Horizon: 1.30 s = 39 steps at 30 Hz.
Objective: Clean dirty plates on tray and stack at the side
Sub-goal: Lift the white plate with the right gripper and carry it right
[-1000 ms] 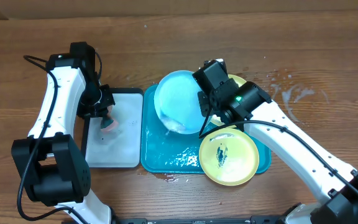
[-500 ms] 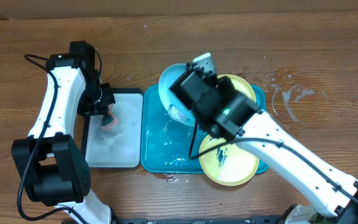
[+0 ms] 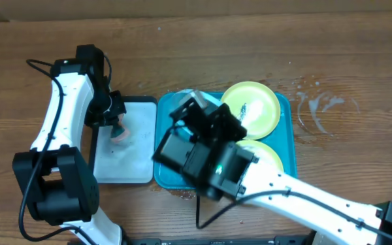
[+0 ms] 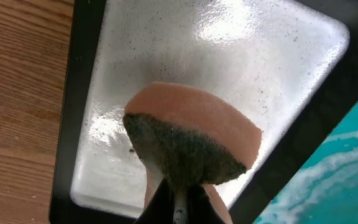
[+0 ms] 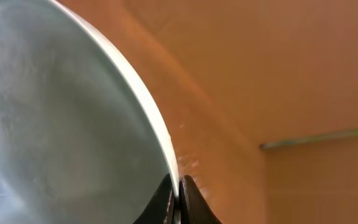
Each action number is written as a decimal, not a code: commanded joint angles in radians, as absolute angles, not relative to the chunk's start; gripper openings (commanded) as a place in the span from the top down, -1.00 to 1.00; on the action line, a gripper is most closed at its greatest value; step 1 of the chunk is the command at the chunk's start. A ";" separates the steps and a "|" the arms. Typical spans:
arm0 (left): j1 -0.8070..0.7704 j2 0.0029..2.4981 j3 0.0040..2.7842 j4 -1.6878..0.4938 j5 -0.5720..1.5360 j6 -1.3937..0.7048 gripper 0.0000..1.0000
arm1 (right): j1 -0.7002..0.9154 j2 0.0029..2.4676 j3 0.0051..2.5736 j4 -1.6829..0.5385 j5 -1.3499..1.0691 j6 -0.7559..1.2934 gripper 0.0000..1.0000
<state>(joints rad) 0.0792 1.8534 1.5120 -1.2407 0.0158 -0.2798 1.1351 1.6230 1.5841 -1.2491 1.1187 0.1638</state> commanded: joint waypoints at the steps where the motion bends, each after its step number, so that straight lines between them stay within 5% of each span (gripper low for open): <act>1: 0.078 1.863 1.507 -1.241 0.027 -0.258 0.92 | 1.202 1.596 1.611 -1.247 1.360 0.093 0.92; 12: 0.078 1.863 1.507 -1.241 0.027 -0.258 0.92 | 1.354 1.596 1.611 -1.196 1.534 -0.051 0.92; 39: 0.078 1.863 1.506 -1.240 0.027 -0.257 0.91 | 1.362 1.596 1.611 -1.174 1.512 -0.053 0.92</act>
